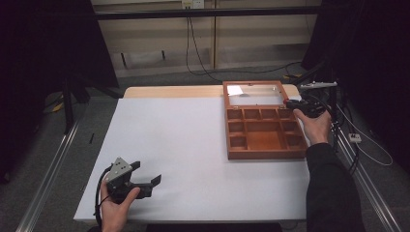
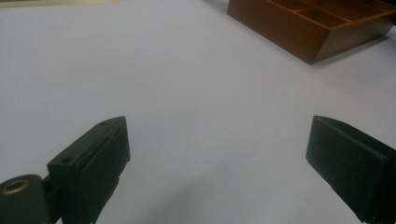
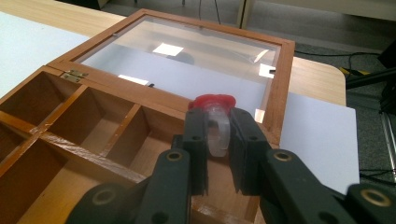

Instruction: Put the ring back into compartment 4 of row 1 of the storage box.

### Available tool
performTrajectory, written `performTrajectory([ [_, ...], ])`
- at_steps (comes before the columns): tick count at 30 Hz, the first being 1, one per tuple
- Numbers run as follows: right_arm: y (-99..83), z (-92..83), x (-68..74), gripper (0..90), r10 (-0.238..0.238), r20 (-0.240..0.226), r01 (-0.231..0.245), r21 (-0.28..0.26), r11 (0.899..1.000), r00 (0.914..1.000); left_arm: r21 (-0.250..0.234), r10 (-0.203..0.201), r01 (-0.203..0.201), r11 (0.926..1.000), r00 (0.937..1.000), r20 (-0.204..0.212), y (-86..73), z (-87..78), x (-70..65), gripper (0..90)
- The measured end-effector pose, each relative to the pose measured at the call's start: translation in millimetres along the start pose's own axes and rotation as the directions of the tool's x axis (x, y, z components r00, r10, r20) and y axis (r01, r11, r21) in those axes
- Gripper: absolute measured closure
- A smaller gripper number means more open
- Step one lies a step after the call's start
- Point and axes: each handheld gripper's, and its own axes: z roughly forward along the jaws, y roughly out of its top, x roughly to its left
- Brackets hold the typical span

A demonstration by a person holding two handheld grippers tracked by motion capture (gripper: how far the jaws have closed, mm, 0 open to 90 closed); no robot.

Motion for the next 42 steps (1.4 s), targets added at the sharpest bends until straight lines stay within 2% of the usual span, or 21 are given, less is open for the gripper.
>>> performTrajectory([
  [10, -10.3, 11.8, -3.3, 77.9, 0.008, 0.011, -0.009, 0.051, 0.999, 0.9999, -0.005, -0.007, 0.007, 1.0, 1.0, 0.002, -0.2, -0.1, -0.3, 6.3],
  [21, -21.2, 17.4, -7.3, 77.9, 0.014, 0.012, -0.015, 0.08, 0.997, 0.9998, -0.002, -0.007, 0.007, 1.0, 1.0, 0.003, -0.2, 0.4, -0.7, 6.3],
  [42, -26.0, 30.2, -3.6, 77.8, -0.009, 0.015, 0.007, 0.123, 0.992, 0.9999, -0.001, -0.011, 0.011, 0.9999, 0.9999, 0.004, -0.4, 0.5, -0.8, 6.3],
])
